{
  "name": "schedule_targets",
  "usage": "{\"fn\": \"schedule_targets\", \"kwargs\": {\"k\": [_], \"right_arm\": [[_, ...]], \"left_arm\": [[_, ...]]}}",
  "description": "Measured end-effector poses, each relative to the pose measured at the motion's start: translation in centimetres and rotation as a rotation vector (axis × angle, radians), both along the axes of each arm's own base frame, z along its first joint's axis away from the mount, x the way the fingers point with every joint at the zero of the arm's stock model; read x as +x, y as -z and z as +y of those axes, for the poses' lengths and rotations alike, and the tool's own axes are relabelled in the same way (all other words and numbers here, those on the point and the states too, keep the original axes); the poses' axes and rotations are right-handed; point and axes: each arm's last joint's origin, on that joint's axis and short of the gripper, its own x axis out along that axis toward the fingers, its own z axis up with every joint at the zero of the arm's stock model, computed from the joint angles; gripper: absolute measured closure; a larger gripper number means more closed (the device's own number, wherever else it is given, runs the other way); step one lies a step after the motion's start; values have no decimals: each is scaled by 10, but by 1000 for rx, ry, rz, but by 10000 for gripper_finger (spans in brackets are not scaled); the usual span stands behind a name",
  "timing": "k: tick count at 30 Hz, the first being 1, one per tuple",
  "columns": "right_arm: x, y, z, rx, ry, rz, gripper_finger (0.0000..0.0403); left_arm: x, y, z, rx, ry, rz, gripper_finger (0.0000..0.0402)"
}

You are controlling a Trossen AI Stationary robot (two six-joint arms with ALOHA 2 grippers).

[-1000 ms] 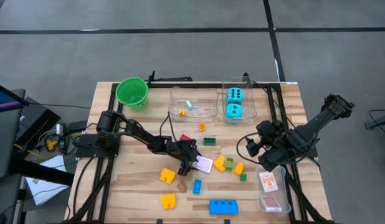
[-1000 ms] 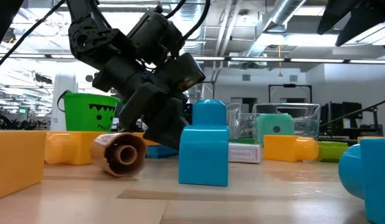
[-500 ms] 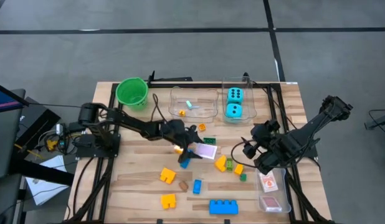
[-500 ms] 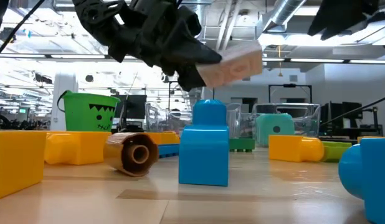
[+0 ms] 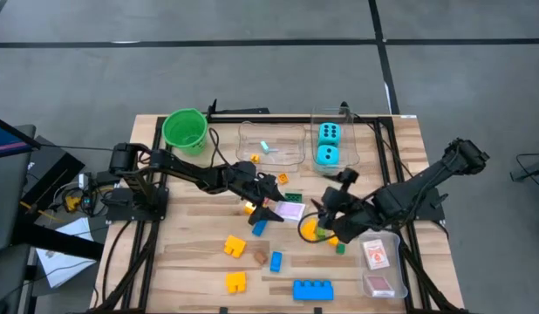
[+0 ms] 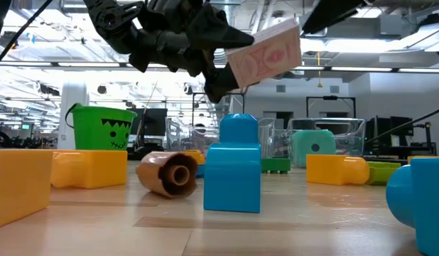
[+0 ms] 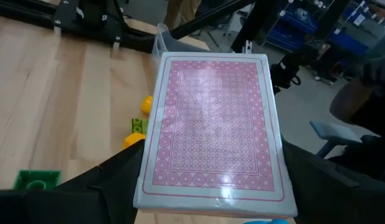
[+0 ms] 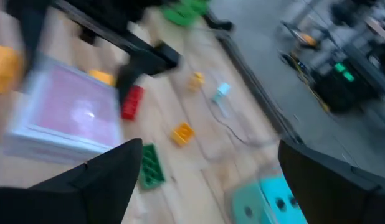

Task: Pick & Place Toys
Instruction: Put the pink deck of cards into the white bin

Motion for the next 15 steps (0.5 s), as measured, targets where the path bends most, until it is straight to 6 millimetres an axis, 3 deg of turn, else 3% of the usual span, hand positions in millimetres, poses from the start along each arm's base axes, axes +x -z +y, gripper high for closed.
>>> {"fn": "schedule_targets", "kwargs": {"k": [9, 15], "right_arm": [[10, -8, 18, 24, -263, 14, 71], [22, 2, 24, -35, -317, 58, 77]], "left_arm": [[0, 1, 6, -30, -17, 18, 100], [0, -3, 9, -73, -11, -1, 99]]}}
